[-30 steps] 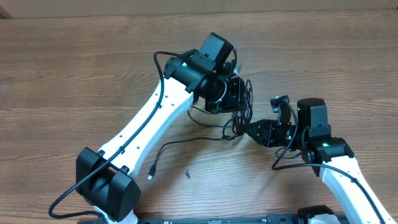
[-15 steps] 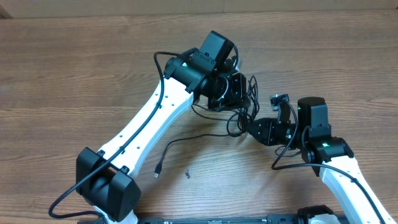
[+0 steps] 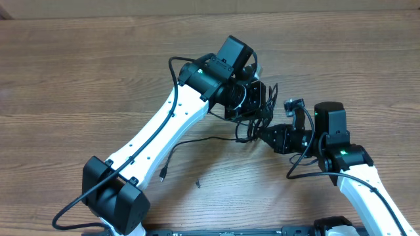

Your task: Untangle cables

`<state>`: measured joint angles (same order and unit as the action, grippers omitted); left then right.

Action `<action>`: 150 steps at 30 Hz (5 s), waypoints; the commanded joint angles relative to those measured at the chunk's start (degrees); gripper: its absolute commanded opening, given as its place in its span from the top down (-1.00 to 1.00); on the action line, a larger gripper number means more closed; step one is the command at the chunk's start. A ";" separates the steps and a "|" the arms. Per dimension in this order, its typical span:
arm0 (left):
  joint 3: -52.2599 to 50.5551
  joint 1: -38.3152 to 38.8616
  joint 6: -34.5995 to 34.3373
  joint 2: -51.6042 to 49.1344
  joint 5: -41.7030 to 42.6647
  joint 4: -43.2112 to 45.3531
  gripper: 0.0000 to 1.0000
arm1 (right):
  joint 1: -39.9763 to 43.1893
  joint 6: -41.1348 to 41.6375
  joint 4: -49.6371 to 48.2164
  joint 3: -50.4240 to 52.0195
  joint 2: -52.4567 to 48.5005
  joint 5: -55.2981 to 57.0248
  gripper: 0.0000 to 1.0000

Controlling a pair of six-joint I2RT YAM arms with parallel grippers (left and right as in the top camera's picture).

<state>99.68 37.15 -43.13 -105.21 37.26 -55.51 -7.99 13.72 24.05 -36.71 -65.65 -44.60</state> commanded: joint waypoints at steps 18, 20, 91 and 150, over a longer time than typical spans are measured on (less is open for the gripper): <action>0.11 0.42 25.42 1.44 -31.26 -9.35 0.91 | 9.73 24.90 -25.14 -0.52 2.27 -33.07 0.92; 0.11 0.39 29.81 1.44 -31.28 -10.08 0.91 | 11.58 27.34 -28.30 -0.52 2.27 -33.05 0.92; 2.82 -3.39 32.41 1.51 -16.65 -9.84 0.91 | 16.37 23.54 -20.72 -0.39 2.19 -23.37 -1.00; 2.80 -3.39 32.44 1.51 -16.85 -8.96 0.91 | 16.37 23.54 -20.72 -0.39 2.19 -23.37 -1.00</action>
<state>100.57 33.74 -11.57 -105.21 19.55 -64.75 8.21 37.67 3.51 -36.73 -64.23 -68.51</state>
